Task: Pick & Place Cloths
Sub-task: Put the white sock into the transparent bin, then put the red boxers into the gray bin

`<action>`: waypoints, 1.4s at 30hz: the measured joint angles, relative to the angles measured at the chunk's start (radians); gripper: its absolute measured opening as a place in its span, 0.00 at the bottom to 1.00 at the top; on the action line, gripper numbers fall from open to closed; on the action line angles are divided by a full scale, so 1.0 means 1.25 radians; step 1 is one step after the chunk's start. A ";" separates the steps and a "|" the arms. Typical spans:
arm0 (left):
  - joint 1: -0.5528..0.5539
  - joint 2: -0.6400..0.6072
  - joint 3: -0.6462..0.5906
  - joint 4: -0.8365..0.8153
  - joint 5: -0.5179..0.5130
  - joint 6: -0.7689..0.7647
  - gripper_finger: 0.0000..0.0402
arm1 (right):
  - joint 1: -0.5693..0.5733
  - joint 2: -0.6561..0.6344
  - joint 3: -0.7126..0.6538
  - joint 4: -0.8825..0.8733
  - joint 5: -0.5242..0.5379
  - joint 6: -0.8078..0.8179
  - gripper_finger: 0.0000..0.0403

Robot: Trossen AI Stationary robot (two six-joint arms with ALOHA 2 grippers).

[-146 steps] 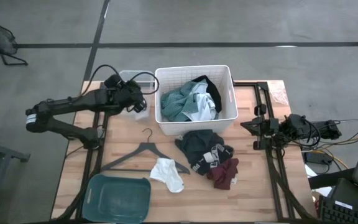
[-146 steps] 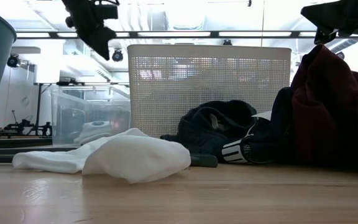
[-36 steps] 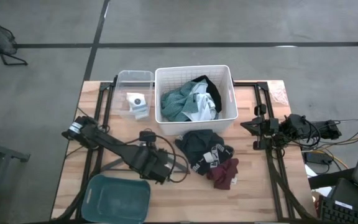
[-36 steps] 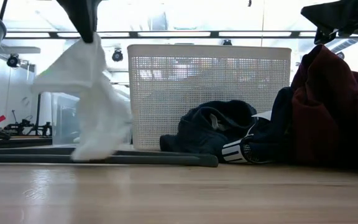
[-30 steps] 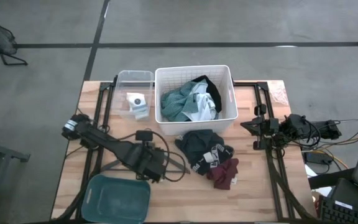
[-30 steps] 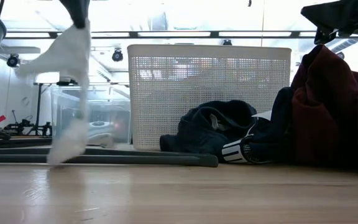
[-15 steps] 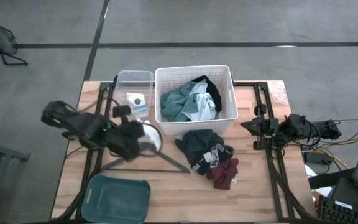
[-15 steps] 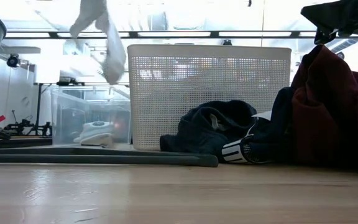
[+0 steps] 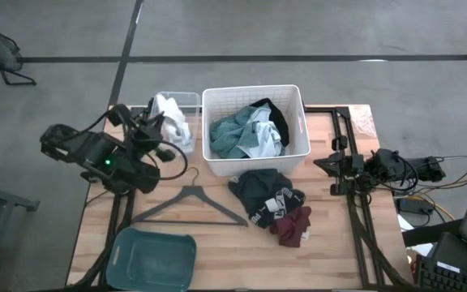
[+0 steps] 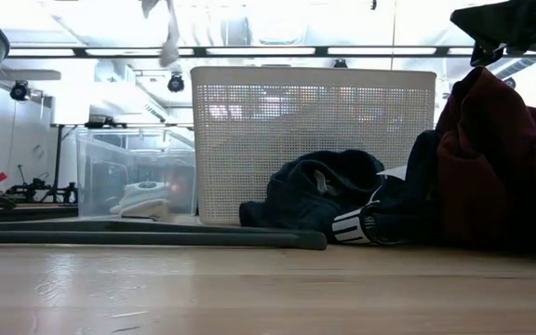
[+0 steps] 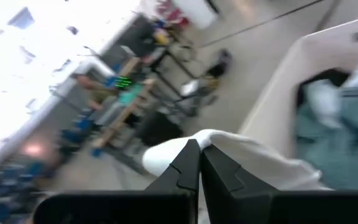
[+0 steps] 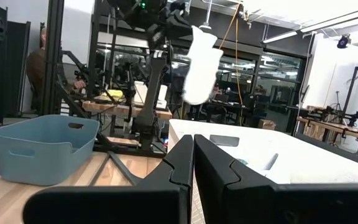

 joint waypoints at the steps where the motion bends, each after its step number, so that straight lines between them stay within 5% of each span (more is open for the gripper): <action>1: 0.010 0.000 -0.006 0.000 -0.020 0.008 0.02 | 0.000 0.000 0.000 0.000 0.000 0.000 0.02; 5: 0.068 0.000 -0.043 0.000 -0.109 0.007 0.02 | 0.000 0.000 0.000 0.000 0.000 0.000 0.02; 9: 0.162 0.000 -0.089 0.000 -0.112 0.003 0.02 | 0.000 0.000 0.000 0.000 0.000 0.000 0.02; 23: 0.541 0.002 -0.306 0.101 0.183 0.015 0.02 | 0.000 0.000 0.000 0.000 0.000 0.000 0.02; 31: 0.575 0.003 -0.455 0.335 0.280 0.218 0.06 | 0.000 0.000 0.000 0.000 0.000 0.000 0.02; 42: 0.564 -0.004 -0.435 0.359 0.331 0.241 0.38 | 0.000 0.000 0.000 0.000 0.000 0.000 0.02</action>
